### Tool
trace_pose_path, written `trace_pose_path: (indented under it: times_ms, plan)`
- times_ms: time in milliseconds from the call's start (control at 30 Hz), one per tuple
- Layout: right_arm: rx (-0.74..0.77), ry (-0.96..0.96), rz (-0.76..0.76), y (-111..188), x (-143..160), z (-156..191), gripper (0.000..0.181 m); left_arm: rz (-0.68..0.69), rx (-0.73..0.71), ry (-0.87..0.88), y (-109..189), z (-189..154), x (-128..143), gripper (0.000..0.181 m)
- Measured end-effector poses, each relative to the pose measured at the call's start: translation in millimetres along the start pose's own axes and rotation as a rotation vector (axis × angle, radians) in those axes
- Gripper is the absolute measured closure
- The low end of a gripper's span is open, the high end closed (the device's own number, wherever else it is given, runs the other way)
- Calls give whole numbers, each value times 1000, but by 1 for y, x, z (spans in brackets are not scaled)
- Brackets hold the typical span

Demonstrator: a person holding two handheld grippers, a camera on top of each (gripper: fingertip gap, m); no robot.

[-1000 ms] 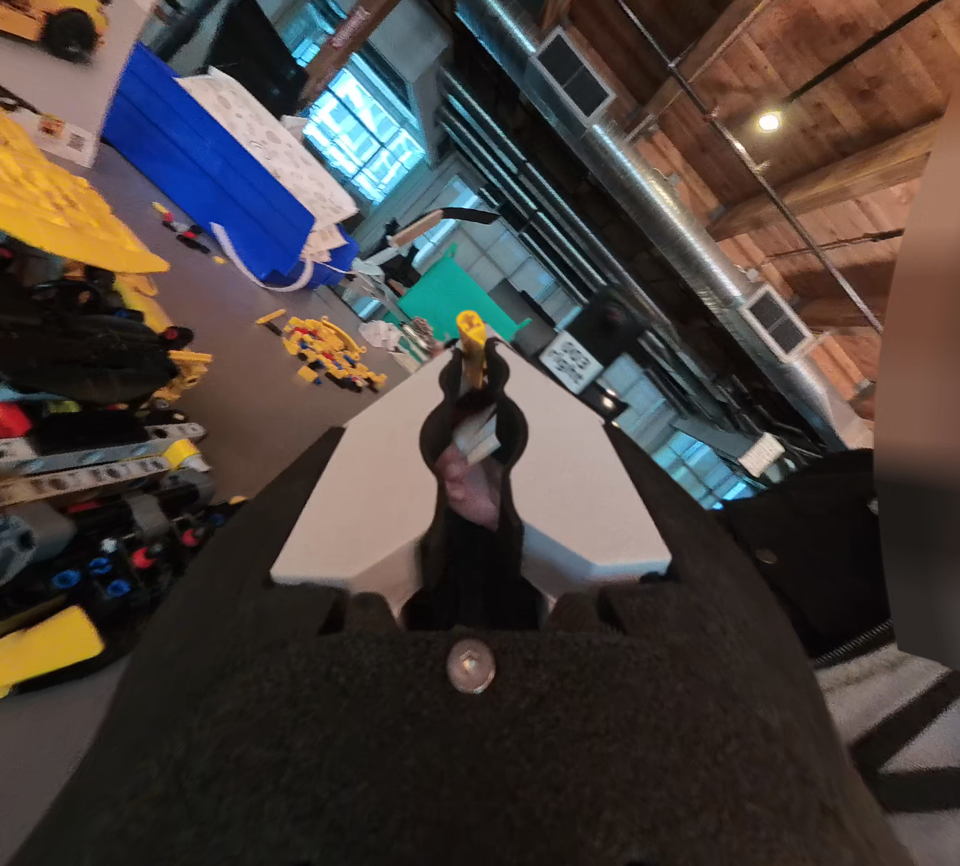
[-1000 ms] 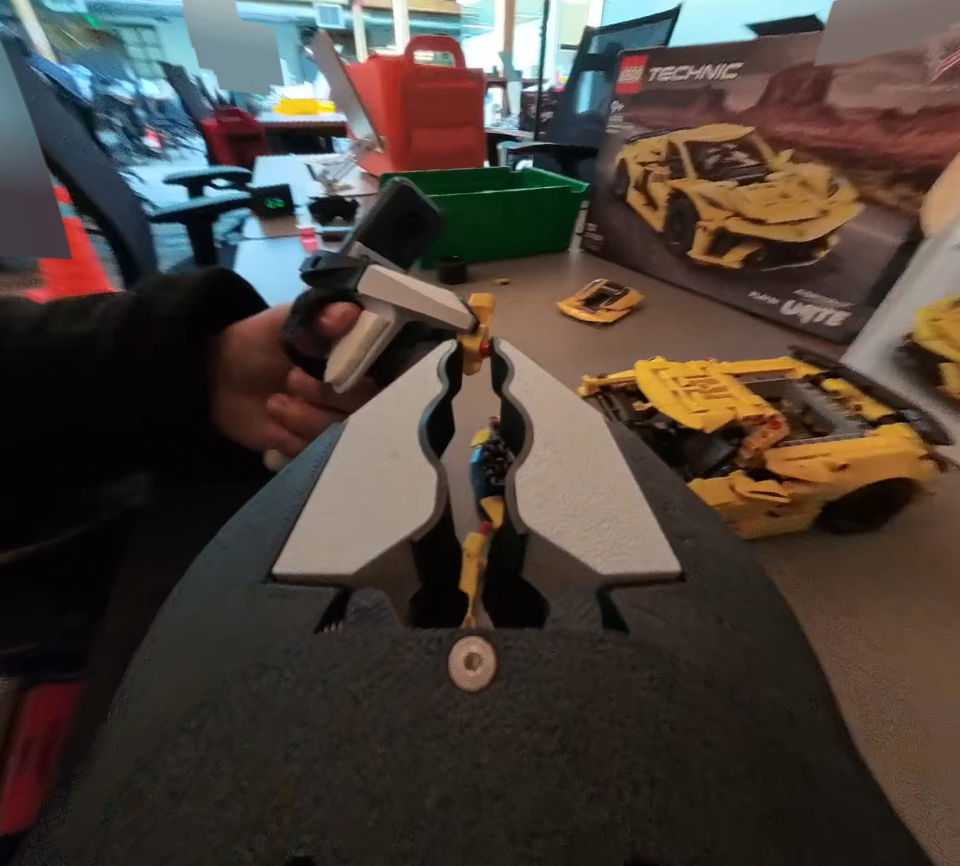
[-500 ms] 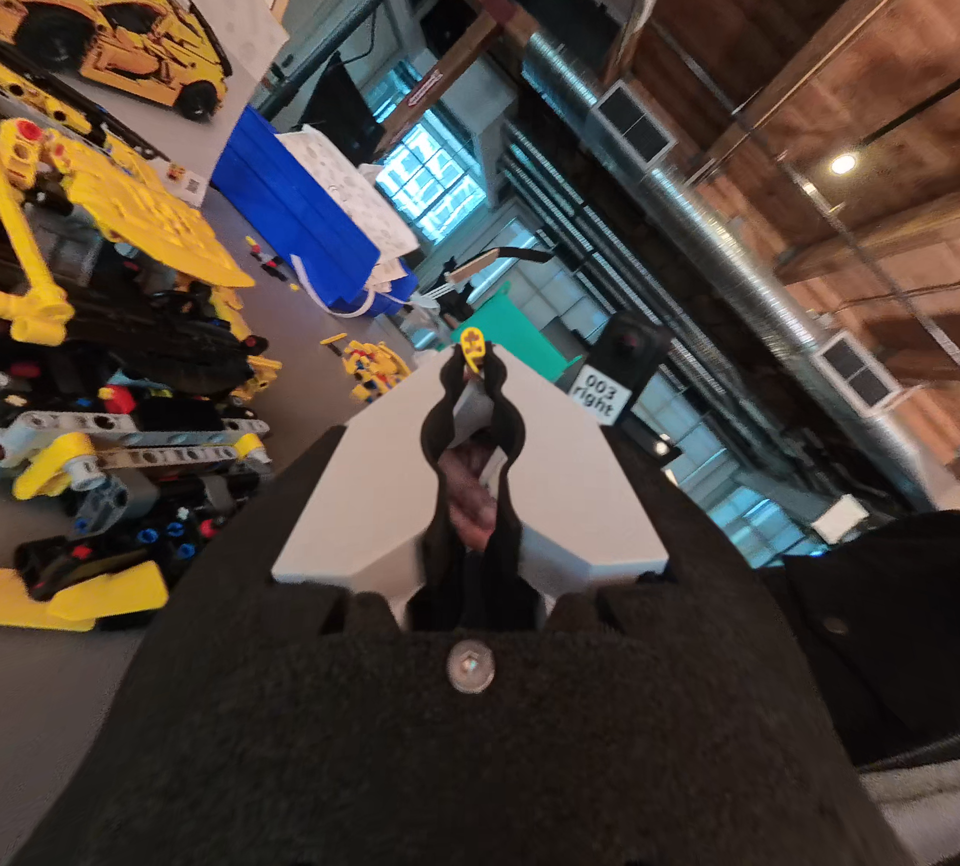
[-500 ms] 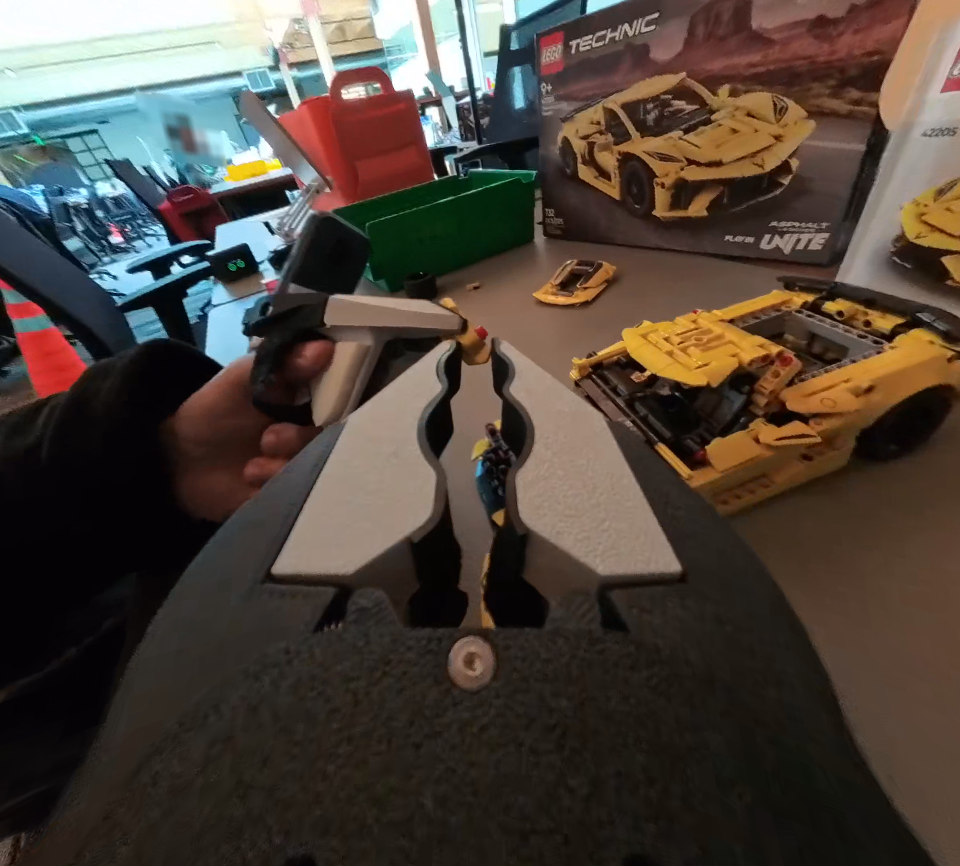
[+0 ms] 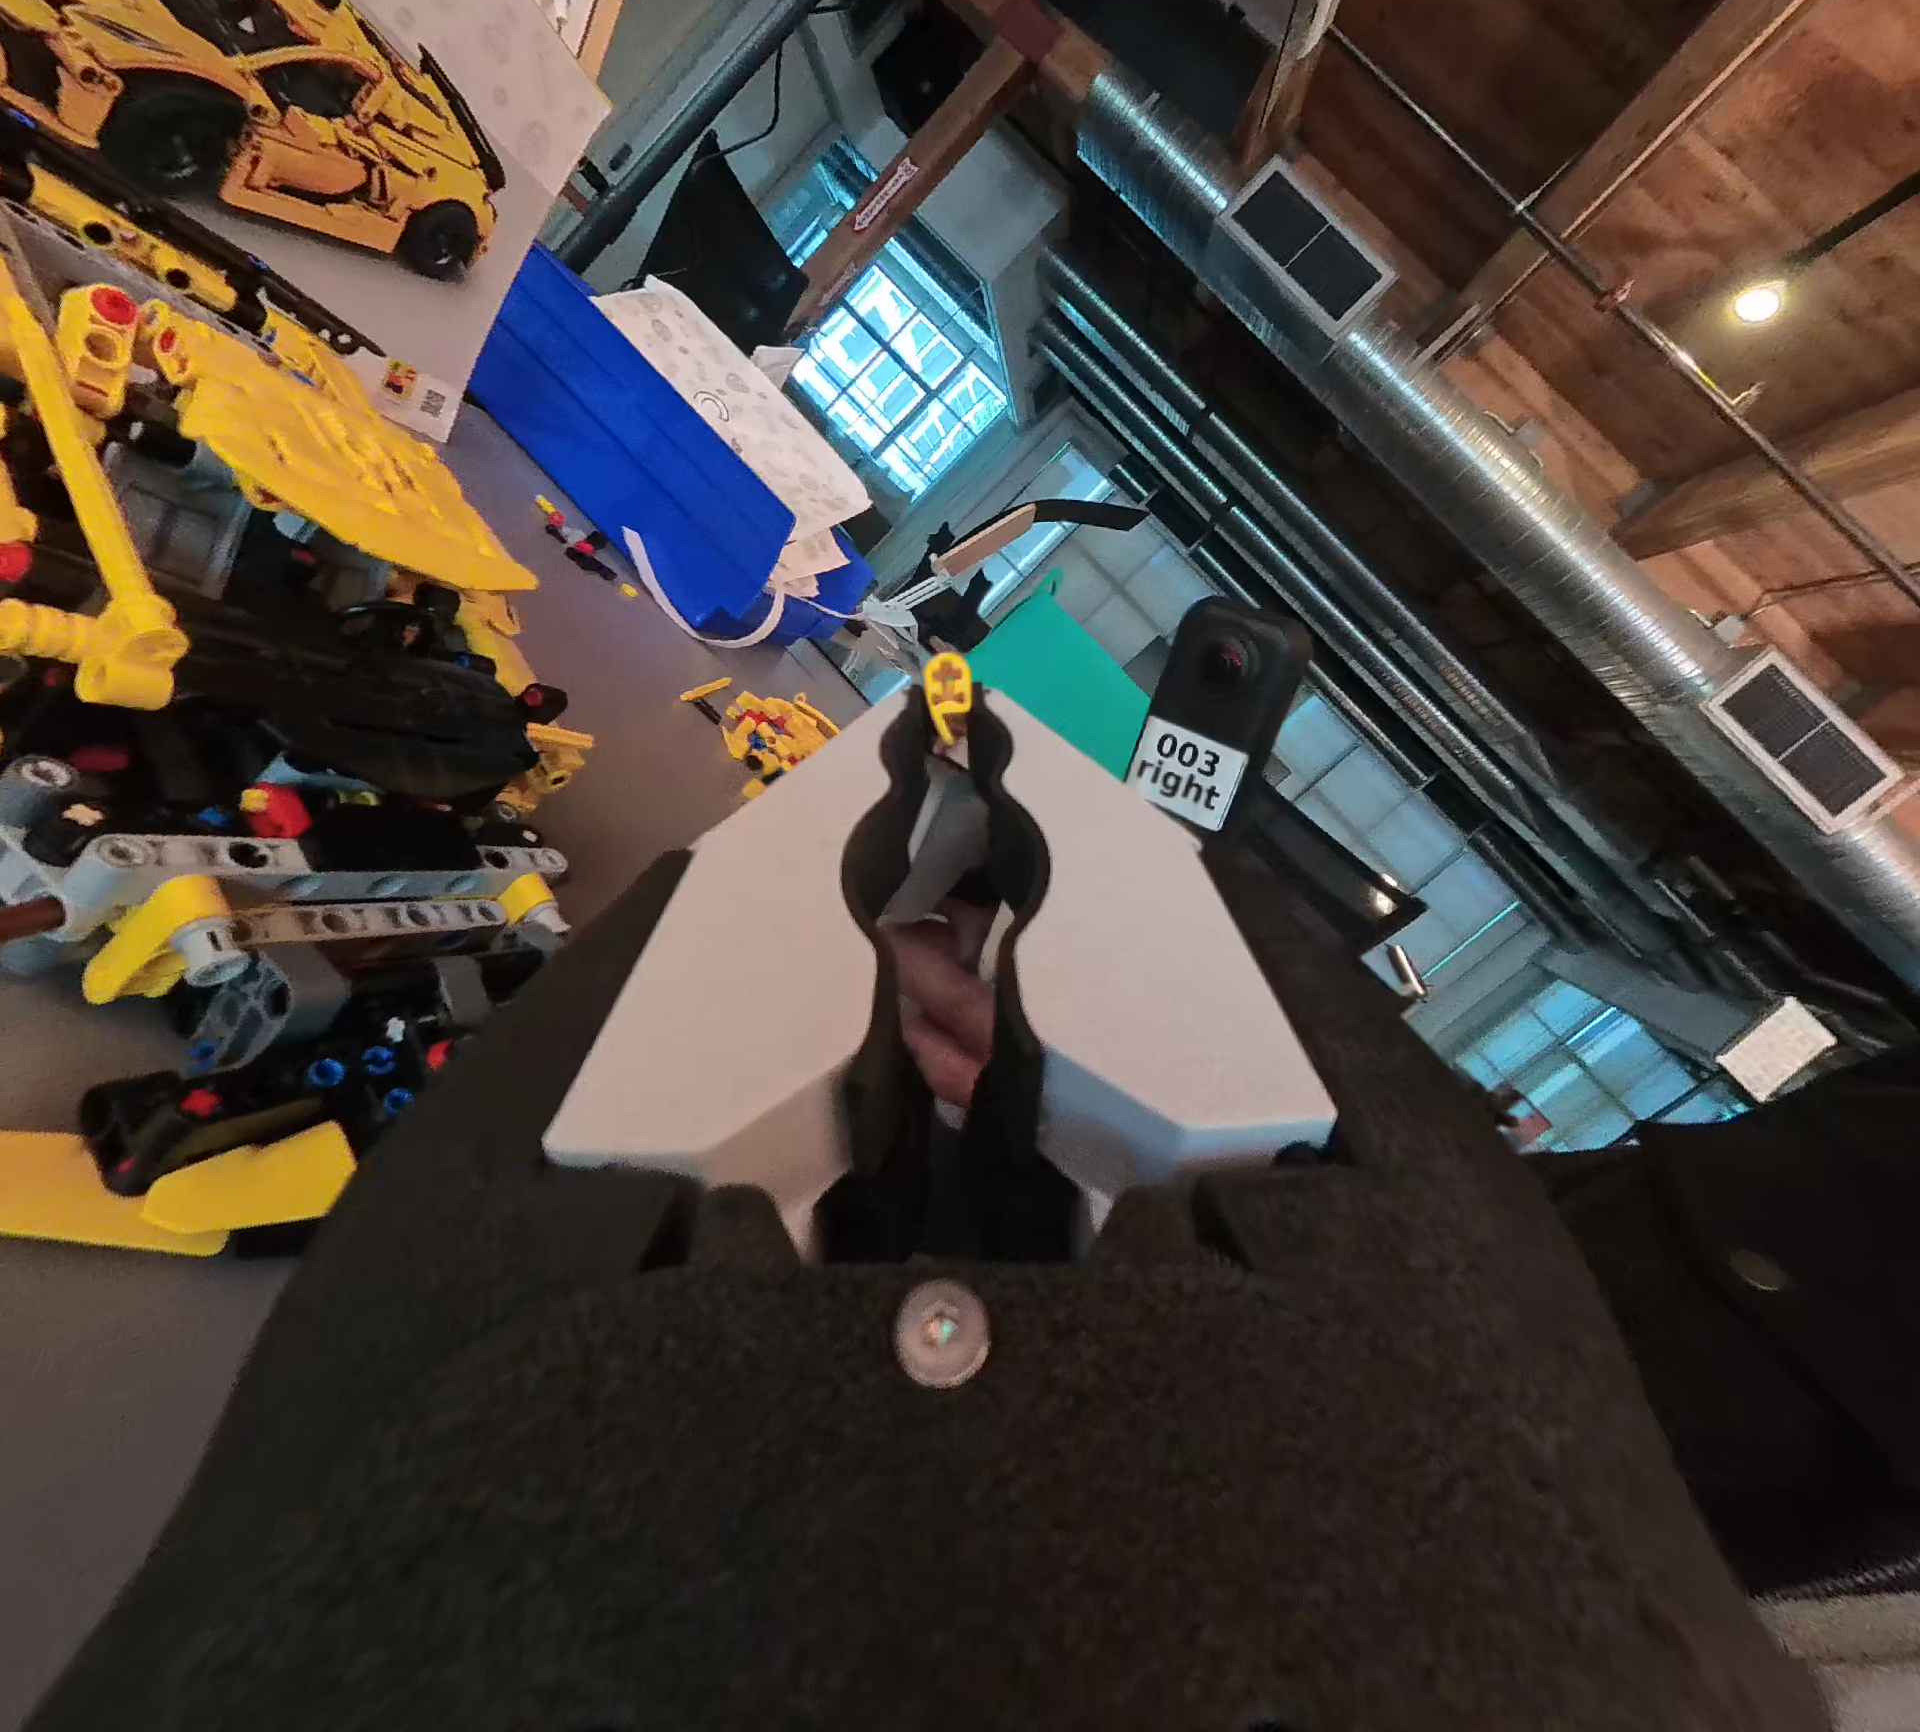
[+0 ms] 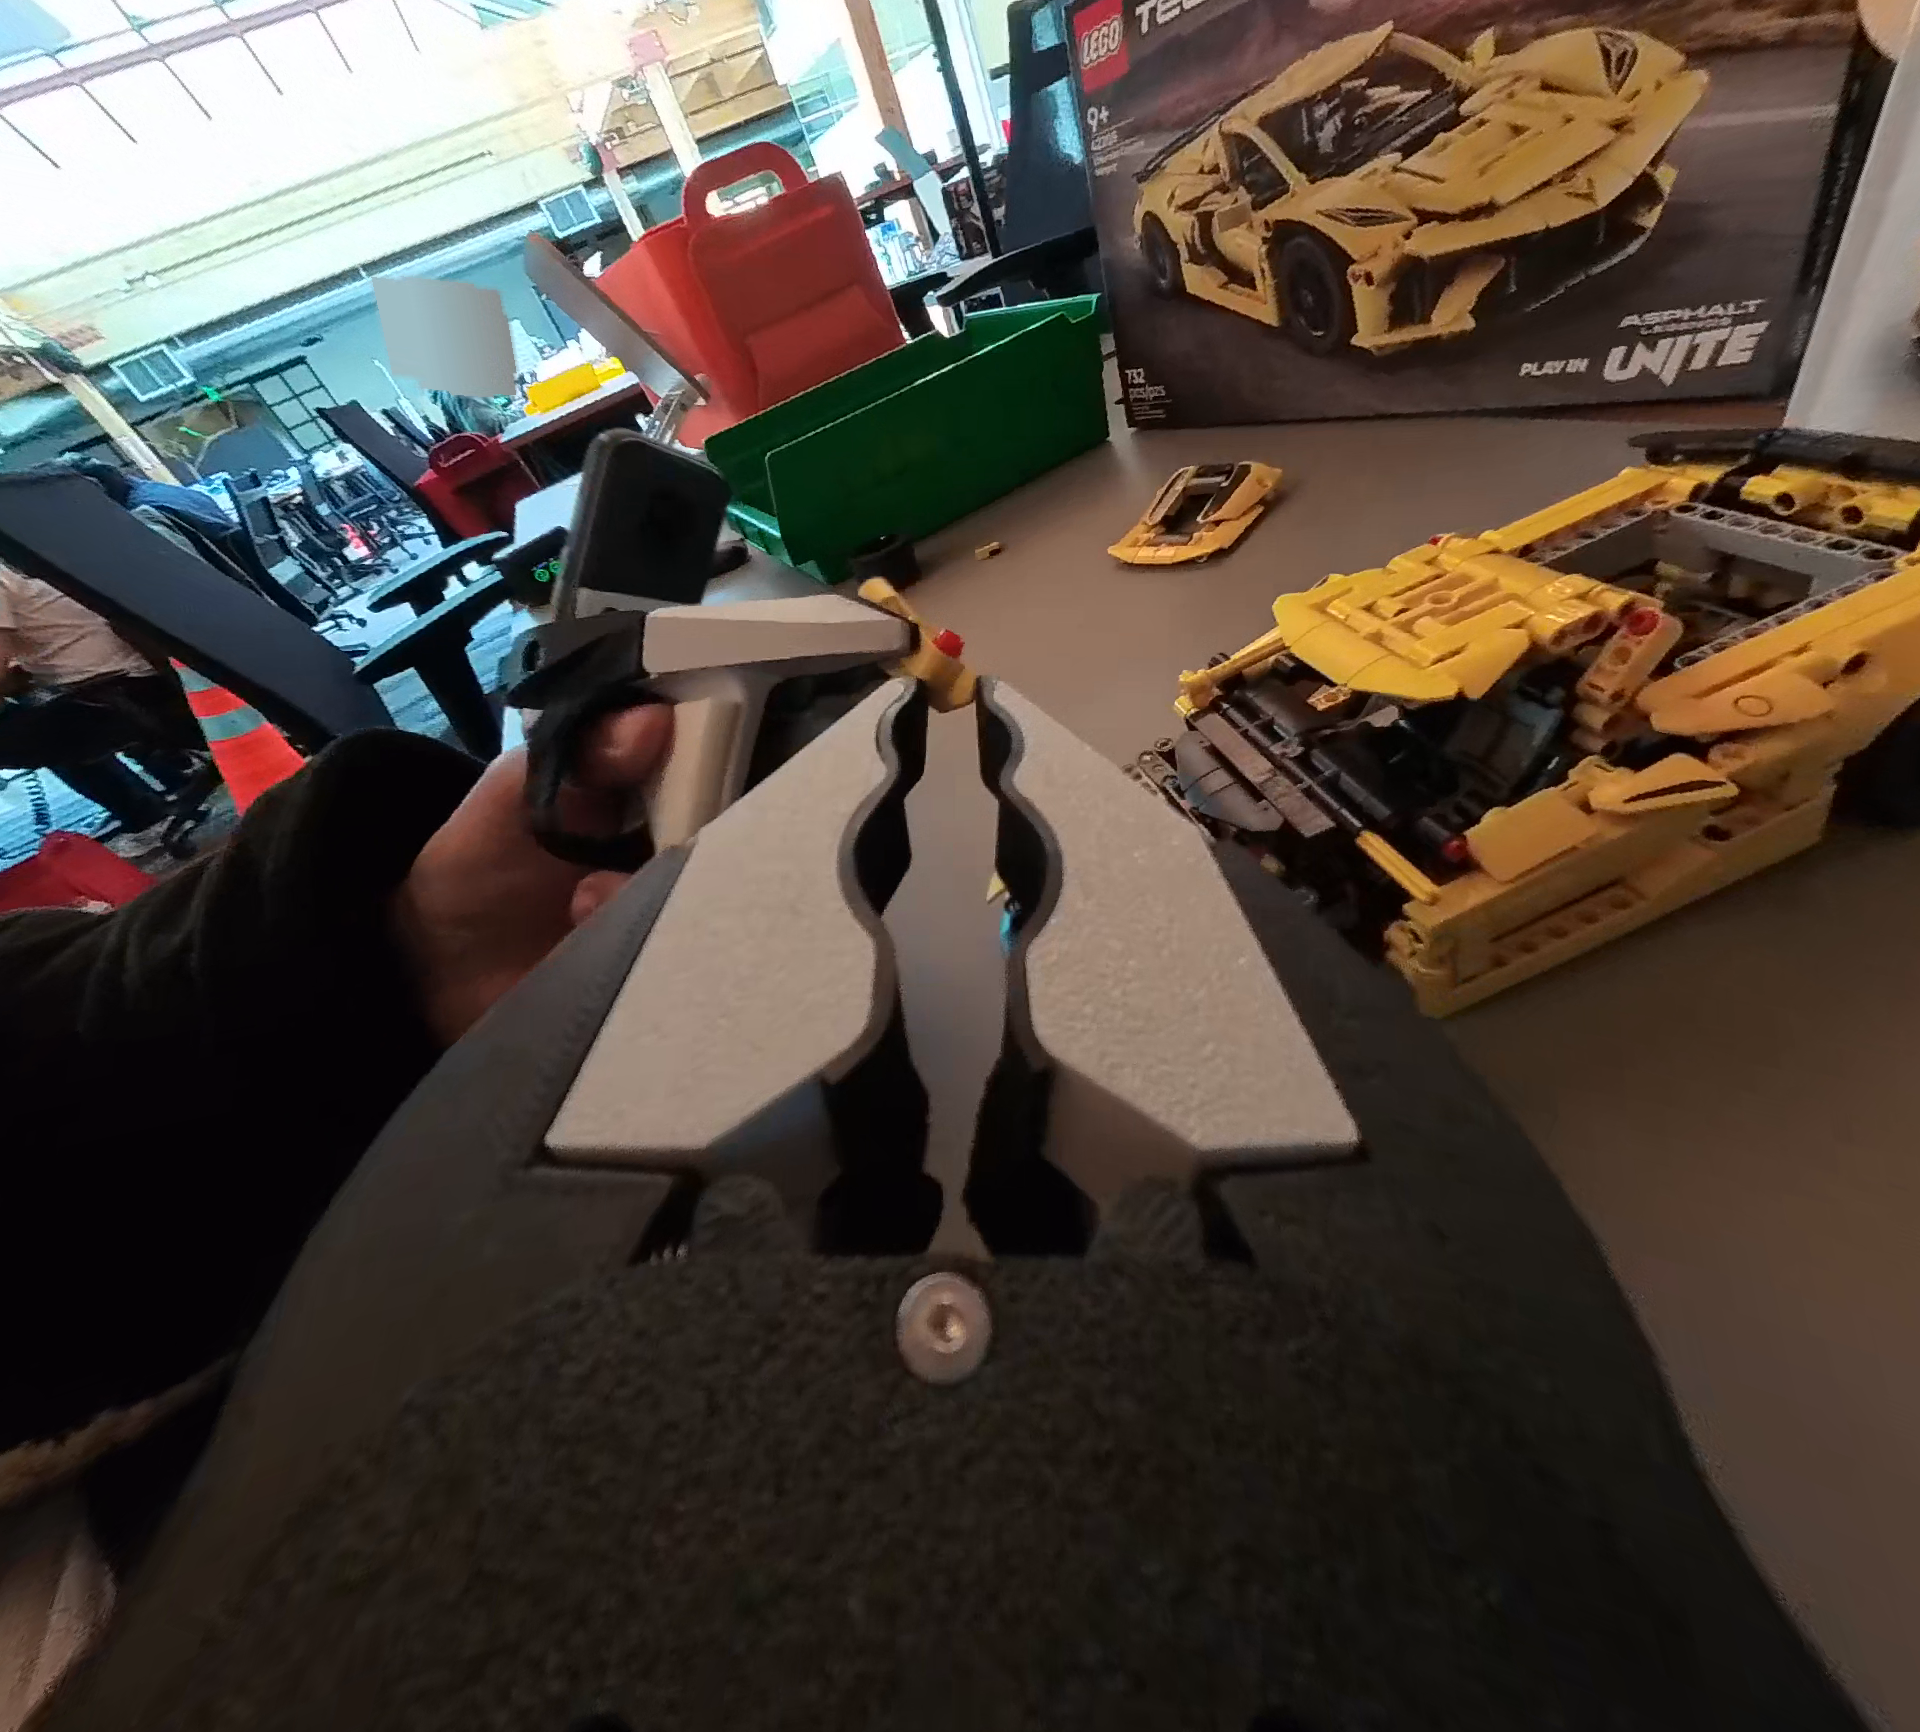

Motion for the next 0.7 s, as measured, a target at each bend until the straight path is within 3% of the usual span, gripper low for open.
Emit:
trace_pose_path:
  times_ms: [167, 300, 367, 433, 533, 700]
  plan:
    - [124, 63, 24, -3, 3, 1, 173, -8, -68, -50, -1, 2, 1, 174]
    - [271, 273, 82, 0, 0, 0, 164, -10, -55, 45, 0, 9, -1, 175]
    - [393, 418, 87, 6, -5, -1, 173, -48, -77, 69, 4, 13, -5, 174]
    - [404, 511, 105, 3, -5, 6, 166, -55, -78, 100, 5, 16, -6, 174]
    - [530, 646, 168, -4, -2, 8, 155, -56, -97, 80, 4, 16, -6, 175]
    - [666, 888, 195, -12, 2, 20, 158, -34, -112, 16, 0, 11, -1, 174]
Point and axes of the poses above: each gripper's, where its closed fingertips meet, y back along the fingers, x out of its underside, z = x × y across the jaws, the point moved 6 cm from there along y, back along the fingers, and after that the axes turned 7 degrees about -x, right-handed, at the moved point
